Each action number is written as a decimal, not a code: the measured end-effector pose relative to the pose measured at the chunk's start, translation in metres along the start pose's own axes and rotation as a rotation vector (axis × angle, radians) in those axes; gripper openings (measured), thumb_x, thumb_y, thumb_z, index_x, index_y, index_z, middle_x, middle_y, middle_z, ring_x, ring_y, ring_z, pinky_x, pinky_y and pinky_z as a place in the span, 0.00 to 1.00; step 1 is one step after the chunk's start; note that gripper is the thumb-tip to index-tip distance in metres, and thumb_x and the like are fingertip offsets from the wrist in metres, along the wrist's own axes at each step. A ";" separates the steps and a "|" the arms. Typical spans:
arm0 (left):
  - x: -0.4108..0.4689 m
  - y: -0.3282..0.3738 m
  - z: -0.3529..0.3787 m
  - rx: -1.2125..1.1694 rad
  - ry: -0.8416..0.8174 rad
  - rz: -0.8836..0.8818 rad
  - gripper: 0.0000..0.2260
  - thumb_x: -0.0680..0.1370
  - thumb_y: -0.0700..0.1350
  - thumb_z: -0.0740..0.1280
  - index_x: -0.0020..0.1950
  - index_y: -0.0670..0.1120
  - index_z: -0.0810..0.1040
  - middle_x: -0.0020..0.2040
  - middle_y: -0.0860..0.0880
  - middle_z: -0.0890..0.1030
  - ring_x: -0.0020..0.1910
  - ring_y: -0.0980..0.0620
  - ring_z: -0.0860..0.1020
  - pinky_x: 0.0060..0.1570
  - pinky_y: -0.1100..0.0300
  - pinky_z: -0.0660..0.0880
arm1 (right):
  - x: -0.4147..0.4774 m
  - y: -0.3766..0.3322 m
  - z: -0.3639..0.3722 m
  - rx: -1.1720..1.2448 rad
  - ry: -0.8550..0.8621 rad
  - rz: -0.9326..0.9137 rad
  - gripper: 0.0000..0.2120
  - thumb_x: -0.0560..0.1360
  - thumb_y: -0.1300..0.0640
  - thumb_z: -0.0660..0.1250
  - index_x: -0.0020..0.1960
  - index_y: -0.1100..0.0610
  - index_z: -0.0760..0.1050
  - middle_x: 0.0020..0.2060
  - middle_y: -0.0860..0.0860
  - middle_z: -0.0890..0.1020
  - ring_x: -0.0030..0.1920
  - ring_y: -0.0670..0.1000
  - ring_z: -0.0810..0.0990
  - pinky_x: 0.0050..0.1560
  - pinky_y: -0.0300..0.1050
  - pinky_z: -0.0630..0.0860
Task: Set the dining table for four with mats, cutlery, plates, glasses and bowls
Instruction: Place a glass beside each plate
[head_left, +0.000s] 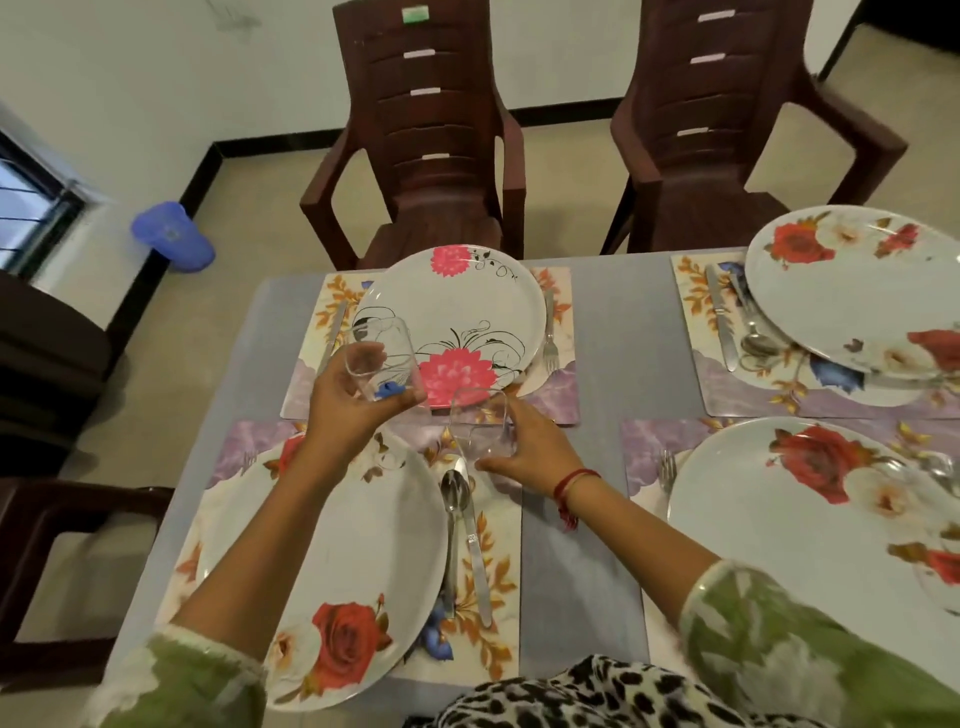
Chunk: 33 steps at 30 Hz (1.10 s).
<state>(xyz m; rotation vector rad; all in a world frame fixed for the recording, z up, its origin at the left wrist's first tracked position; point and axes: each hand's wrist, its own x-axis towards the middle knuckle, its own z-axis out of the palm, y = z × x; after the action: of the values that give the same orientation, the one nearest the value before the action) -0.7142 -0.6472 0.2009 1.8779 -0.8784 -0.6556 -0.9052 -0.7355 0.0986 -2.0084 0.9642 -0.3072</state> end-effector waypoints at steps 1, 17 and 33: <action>0.001 0.001 0.001 -0.006 -0.011 0.005 0.30 0.61 0.50 0.79 0.60 0.50 0.73 0.57 0.51 0.78 0.59 0.50 0.76 0.57 0.55 0.73 | 0.000 -0.001 0.001 -0.006 -0.004 0.011 0.36 0.63 0.44 0.77 0.66 0.51 0.66 0.61 0.48 0.75 0.58 0.50 0.75 0.58 0.42 0.73; 0.012 0.053 0.042 -0.020 -0.013 0.169 0.29 0.61 0.50 0.80 0.58 0.52 0.72 0.53 0.55 0.76 0.54 0.56 0.75 0.46 0.68 0.72 | -0.055 0.001 -0.086 0.251 0.342 0.057 0.23 0.74 0.62 0.67 0.64 0.45 0.66 0.60 0.47 0.68 0.56 0.41 0.71 0.55 0.33 0.71; -0.146 0.165 0.316 -0.095 -0.320 0.176 0.26 0.60 0.44 0.81 0.52 0.57 0.73 0.49 0.61 0.77 0.46 0.68 0.77 0.41 0.76 0.72 | -0.183 0.111 -0.269 0.441 0.193 -0.069 0.41 0.64 0.54 0.76 0.72 0.45 0.60 0.66 0.46 0.72 0.65 0.48 0.72 0.64 0.47 0.72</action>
<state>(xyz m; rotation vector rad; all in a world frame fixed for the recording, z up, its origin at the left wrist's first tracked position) -1.0855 -0.7472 0.2265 1.6138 -1.1808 -0.8864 -1.2287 -0.7995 0.1963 -1.6280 0.8560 -0.6989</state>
